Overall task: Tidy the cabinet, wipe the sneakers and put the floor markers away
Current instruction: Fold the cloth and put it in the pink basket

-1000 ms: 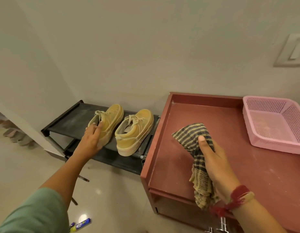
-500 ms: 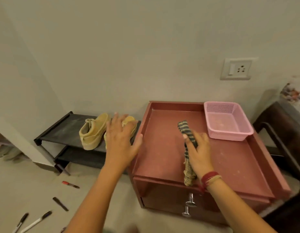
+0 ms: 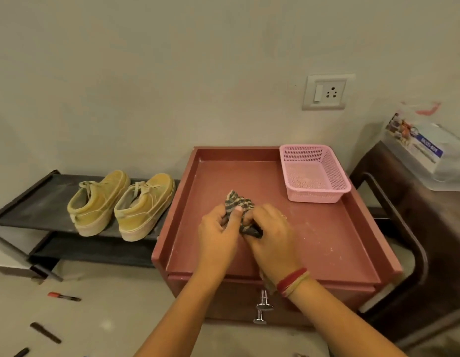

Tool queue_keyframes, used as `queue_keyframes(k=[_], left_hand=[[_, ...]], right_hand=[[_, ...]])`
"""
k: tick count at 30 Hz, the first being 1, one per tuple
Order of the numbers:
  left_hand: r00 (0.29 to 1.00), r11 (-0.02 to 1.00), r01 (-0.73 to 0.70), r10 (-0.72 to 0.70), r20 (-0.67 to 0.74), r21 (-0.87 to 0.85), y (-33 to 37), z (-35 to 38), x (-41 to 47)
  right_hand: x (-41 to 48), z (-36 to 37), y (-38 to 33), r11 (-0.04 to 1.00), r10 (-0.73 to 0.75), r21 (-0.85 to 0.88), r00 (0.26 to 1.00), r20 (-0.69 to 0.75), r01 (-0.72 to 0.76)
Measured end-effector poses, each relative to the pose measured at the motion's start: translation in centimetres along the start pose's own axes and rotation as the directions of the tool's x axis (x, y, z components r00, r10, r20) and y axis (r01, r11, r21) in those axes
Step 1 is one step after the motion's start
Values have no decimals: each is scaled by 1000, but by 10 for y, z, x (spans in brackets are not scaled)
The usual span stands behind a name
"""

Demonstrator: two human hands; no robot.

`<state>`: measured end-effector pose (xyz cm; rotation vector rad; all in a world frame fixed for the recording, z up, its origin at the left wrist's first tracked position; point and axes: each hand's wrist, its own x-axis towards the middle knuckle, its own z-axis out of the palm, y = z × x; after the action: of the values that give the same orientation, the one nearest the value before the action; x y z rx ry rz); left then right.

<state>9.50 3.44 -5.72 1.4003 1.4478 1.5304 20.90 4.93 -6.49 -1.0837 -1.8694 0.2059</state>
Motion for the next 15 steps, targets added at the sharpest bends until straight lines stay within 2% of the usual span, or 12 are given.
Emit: queue_keyframes(k=[3, 4, 6, 7, 9, 11, 12, 13, 15], left_hand=[[1000, 1000, 8, -8, 0, -22, -5, -8, 9], [1000, 998, 18, -17, 22, -60, -4, -12, 12], [991, 981, 76, -55, 119, -178, 3, -21, 14], [982, 966, 106, -63, 180, -236, 4, -26, 16], [962, 934, 154, -68, 264, -323, 1, -37, 18], [954, 909, 186, -77, 289, -374, 0, -44, 18], [956, 905, 195, -89, 280, -379, -1, -45, 19], [958, 905, 204, -106, 266, -374, -1, -46, 19], [959, 909, 227, -147, 240, -348, -2, -46, 20]], right_hand=[[3, -4, 5, 978, 25, 201, 986, 164, -58], [5, -9, 8, 954, 78, 275, 984, 163, -121], [10, -19, 16, 868, 282, 384, 949, 139, -314], [11, -21, 24, 805, 393, 417, 906, 157, -421], [12, -23, 32, 626, 529, 492, 793, 303, -605], [11, -19, 37, 421, 496, 608, 732, 467, -673], [10, -18, 34, 383, 450, 636, 737, 504, -669], [8, -18, 29, 385, 425, 649, 750, 506, -656], [6, -17, 19, 474, 445, 640, 792, 418, -605]])
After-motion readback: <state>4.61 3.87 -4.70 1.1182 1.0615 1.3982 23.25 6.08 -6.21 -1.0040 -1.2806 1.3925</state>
